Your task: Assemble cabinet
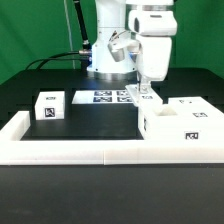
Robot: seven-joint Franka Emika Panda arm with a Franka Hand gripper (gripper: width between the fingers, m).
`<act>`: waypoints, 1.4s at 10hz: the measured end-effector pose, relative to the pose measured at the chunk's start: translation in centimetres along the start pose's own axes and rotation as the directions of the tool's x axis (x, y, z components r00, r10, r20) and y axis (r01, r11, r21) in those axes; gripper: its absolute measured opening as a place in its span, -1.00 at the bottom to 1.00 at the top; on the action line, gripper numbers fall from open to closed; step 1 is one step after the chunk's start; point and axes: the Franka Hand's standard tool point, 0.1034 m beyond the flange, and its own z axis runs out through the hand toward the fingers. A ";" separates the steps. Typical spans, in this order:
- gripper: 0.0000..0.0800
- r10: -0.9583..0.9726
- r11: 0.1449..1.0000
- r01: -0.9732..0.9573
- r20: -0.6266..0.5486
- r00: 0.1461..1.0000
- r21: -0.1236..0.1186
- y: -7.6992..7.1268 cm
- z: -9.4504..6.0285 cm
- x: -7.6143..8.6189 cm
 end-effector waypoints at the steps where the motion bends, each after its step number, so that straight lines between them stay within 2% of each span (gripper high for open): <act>1: -0.82 0.018 1.000 -0.018 -0.009 1.000 0.000 0.0 0.0 -0.3; 5: -0.82 0.024 1.000 -0.024 -0.008 1.000 -0.003 0.2 -0.3 0.1; 8: -0.82 0.013 1.000 -0.013 -0.004 1.000 0.013 0.2 -0.7 0.9; 14: -0.82 0.029 0.999 -0.029 -0.007 1.000 0.014 0.3 -0.6 1.7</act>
Offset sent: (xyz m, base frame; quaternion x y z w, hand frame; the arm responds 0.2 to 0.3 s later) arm 0.0058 0.0012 0.0041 0.0010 -0.0071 -0.0031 1.0000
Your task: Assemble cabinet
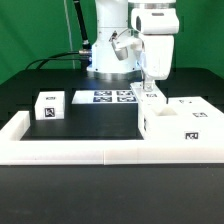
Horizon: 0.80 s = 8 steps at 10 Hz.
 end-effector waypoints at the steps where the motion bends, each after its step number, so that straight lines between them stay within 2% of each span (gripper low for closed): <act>1: -0.82 0.001 1.000 -0.001 0.000 1.000 0.002 -0.1 0.1 -0.1; 5: -0.82 -0.001 1.000 0.001 0.005 1.000 0.009 0.2 -0.4 0.4; 8: -0.82 0.002 1.000 -0.003 0.011 1.000 0.028 0.2 -0.5 0.7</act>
Offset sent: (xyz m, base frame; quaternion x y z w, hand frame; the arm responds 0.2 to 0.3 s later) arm 0.0000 0.0000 0.0000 0.0000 0.0000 0.0000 1.0000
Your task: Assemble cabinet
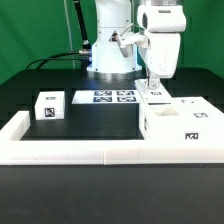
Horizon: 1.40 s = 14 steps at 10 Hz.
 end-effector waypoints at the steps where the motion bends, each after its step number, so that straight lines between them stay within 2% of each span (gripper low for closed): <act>1: -0.82 0.001 1.000 -0.001 -0.001 1.000 0.002 0.0 0.1 -0.1; 7: -0.82 0.004 1.000 -0.004 -0.004 1.000 0.000 0.0 0.3 -0.1; 8: -0.82 0.005 1.000 -0.005 -0.012 1.000 -0.021 0.1 0.4 0.0; 9: -0.82 0.006 1.000 -0.006 -0.014 1.000 -0.027 0.1 0.4 0.0; 10: -0.82 0.007 0.999 -0.008 -0.022 1.000 -0.048 0.1 0.5 0.1; 11: -0.82 0.007 0.999 -0.008 -0.024 1.000 -0.050 0.1 0.6 0.1; 12: -0.82 0.006 0.998 -0.008 -0.029 1.000 -0.064 0.2 0.6 0.2; 14: -0.82 0.007 0.998 -0.009 -0.030 1.000 -0.064 0.3 0.6 0.2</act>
Offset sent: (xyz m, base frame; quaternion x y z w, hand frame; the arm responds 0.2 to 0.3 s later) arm 0.0028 0.0008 -0.0013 -0.0008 0.0062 -0.0048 1.0000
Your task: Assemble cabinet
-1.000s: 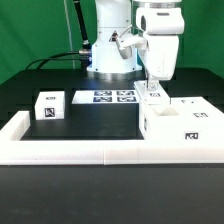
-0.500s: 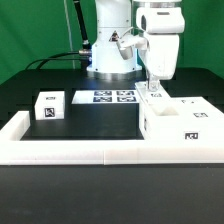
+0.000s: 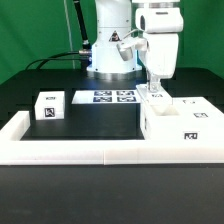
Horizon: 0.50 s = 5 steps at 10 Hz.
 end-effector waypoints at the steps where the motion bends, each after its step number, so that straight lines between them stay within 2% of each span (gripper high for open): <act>1: -0.82 0.000 1.000 0.000 -0.001 1.000 -0.001 0.2 0.1 0.0; 5: -0.82 0.006 1.000 -0.006 -0.011 1.000 -0.020 2.2 0.1 0.2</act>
Offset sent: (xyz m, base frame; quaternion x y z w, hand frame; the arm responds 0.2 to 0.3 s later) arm 0.0224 0.0056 -0.0085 0.0074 0.0092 -0.0012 0.9999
